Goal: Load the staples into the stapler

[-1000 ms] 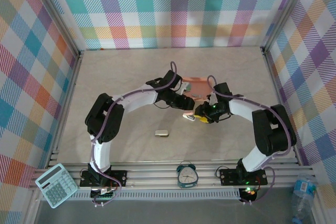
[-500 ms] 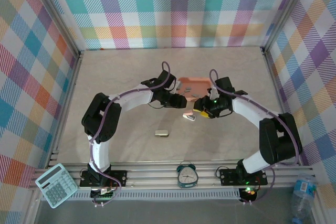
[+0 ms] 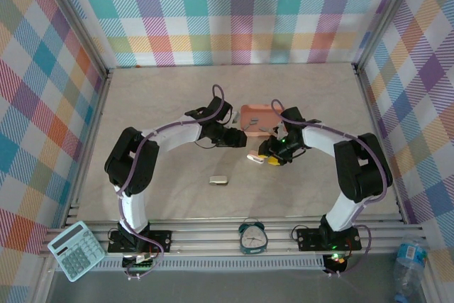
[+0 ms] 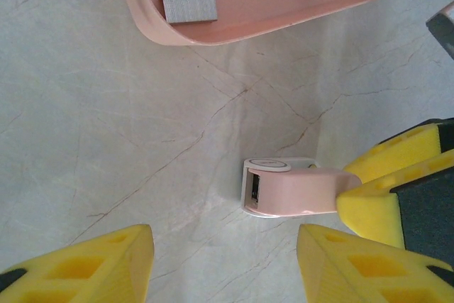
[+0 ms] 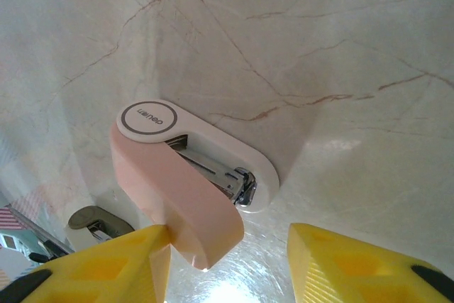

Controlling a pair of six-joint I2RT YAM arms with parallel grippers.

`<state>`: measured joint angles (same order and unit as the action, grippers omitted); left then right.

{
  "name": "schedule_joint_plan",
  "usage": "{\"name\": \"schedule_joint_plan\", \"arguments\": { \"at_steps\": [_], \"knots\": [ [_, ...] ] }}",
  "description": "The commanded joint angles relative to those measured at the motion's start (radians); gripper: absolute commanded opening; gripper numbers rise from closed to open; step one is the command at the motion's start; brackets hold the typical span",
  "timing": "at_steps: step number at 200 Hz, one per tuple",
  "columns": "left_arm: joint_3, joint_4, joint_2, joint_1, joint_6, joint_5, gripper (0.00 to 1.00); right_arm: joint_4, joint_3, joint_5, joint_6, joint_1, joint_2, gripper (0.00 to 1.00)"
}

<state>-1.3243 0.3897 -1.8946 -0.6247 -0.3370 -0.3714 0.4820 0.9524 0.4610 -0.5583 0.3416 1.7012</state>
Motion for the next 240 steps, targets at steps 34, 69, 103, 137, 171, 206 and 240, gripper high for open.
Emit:
{"name": "schedule_joint_plan", "arguments": {
  "at_steps": [34,69,103,137,171,206,240],
  "knots": [
    [0.017,0.005,0.035,0.006,-0.012,0.012,0.56,0.068,0.04,-0.017,0.009,0.004,-0.107,0.5],
    [0.016,0.002,0.033,0.007,-0.013,0.008,0.56,0.062,0.054,0.014,0.017,0.004,-0.051,0.45],
    [0.019,0.0,0.026,0.006,-0.017,0.001,0.56,0.044,0.048,0.025,0.027,0.004,-0.002,0.44],
    [0.011,0.0,0.015,0.006,-0.018,-0.004,0.56,0.042,0.04,0.007,0.037,0.002,0.045,0.4],
    [0.004,-0.002,0.002,0.003,-0.025,-0.009,0.56,0.065,0.026,-0.048,0.044,0.002,0.099,0.34],
    [-0.001,0.0,-0.004,0.003,-0.025,-0.008,0.56,0.12,0.014,-0.126,0.047,0.007,0.148,0.29],
    [-0.004,-0.002,-0.014,0.0,-0.025,-0.005,0.55,0.167,0.009,-0.202,0.048,0.013,0.214,0.23]
  ]
}}
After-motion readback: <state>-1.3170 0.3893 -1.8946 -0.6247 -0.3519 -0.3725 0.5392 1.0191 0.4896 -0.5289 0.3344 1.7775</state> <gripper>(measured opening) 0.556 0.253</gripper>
